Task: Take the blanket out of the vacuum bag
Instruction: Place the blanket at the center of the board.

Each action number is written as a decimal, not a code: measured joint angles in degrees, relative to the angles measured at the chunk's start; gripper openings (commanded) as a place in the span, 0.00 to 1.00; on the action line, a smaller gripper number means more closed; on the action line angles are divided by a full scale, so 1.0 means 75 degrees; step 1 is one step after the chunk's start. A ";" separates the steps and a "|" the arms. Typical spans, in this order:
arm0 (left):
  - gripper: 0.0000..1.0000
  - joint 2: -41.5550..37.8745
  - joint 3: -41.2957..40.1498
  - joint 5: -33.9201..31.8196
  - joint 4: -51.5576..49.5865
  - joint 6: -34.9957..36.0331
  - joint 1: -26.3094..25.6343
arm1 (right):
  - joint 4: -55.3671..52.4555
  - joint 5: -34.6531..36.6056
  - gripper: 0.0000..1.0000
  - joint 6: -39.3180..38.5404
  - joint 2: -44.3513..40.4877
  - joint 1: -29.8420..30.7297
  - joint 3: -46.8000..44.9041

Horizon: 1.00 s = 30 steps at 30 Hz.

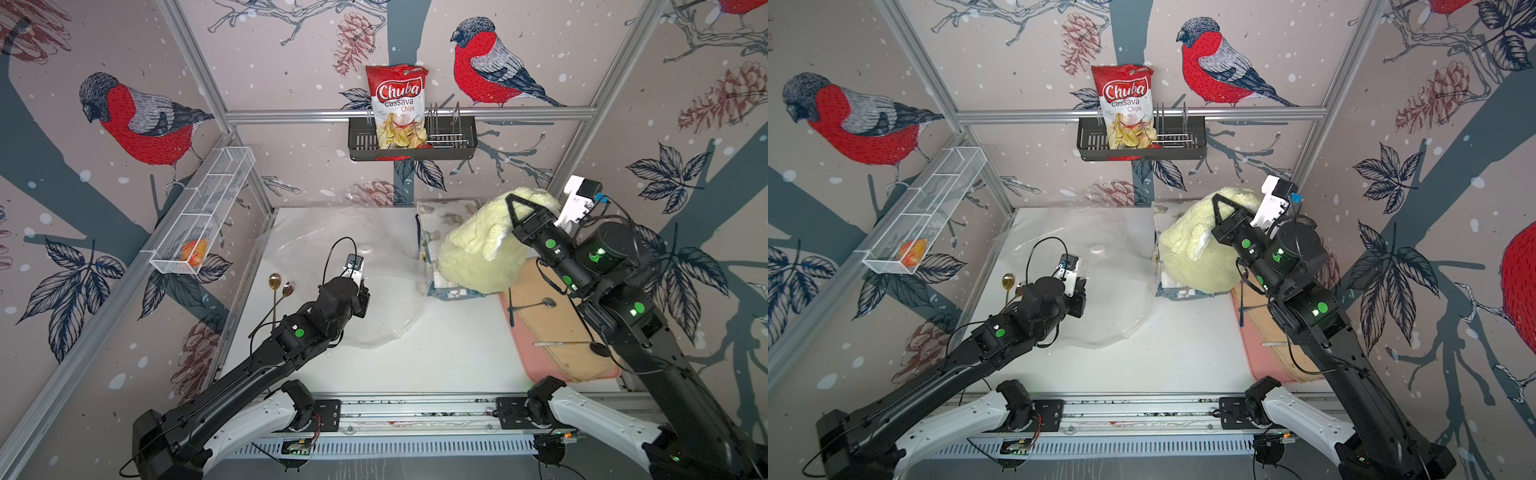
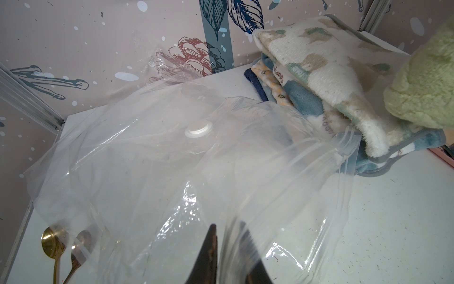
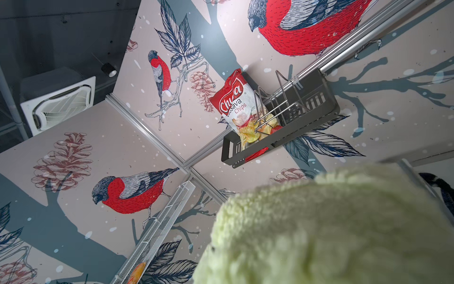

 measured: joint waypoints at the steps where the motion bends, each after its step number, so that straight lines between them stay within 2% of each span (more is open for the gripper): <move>1: 0.17 0.0000 0.0000 0.0000 0.0000 0.0003 0.0000 | 0.0020 -0.0189 0.00 0.0003 0.0169 -0.0157 0.0041; 6: 0.17 0.0023 0.0000 -0.0003 0.0000 0.0003 0.0003 | 0.0143 -0.1195 0.00 0.0035 0.1629 -0.1215 0.0866; 10: 0.17 0.0090 0.0000 -0.0003 0.0003 0.0006 0.0029 | 0.0321 -0.1781 0.00 0.0259 0.3177 -0.2063 0.2681; 13: 0.17 0.0117 0.0000 -0.0003 0.0003 0.0006 0.0052 | 0.0565 -0.2087 0.00 0.0458 0.4095 -0.2326 0.4103; 15: 0.17 0.0119 0.0000 -0.0003 0.0003 0.0006 0.0052 | 0.0953 -0.2235 0.00 0.0667 0.4351 -0.2340 0.4287; 18: 0.17 0.0096 0.0000 -0.0003 0.0000 0.0006 0.0058 | 0.1827 -0.2302 0.00 0.1105 0.4121 -0.2267 0.2719; 23: 0.17 -0.0006 0.0000 -0.0009 0.0000 0.0006 0.0058 | 0.2550 -0.1594 0.00 0.2177 0.2967 -0.1769 -0.1714; 25: 0.17 -0.0006 0.0000 -0.0003 -0.0003 0.0006 0.0058 | 0.2739 -0.1148 0.00 0.2518 0.2328 -0.1545 -0.2943; 28: 0.17 -0.0006 0.0000 -0.0003 -0.0003 0.0006 0.0058 | 0.3112 -0.0367 0.00 0.2833 0.1440 -0.1166 -0.4019; 30: 0.17 -0.0009 0.0000 0.0003 -0.0003 0.0006 0.0058 | 0.3229 -0.0061 0.00 0.2844 0.1137 -0.1020 -0.4214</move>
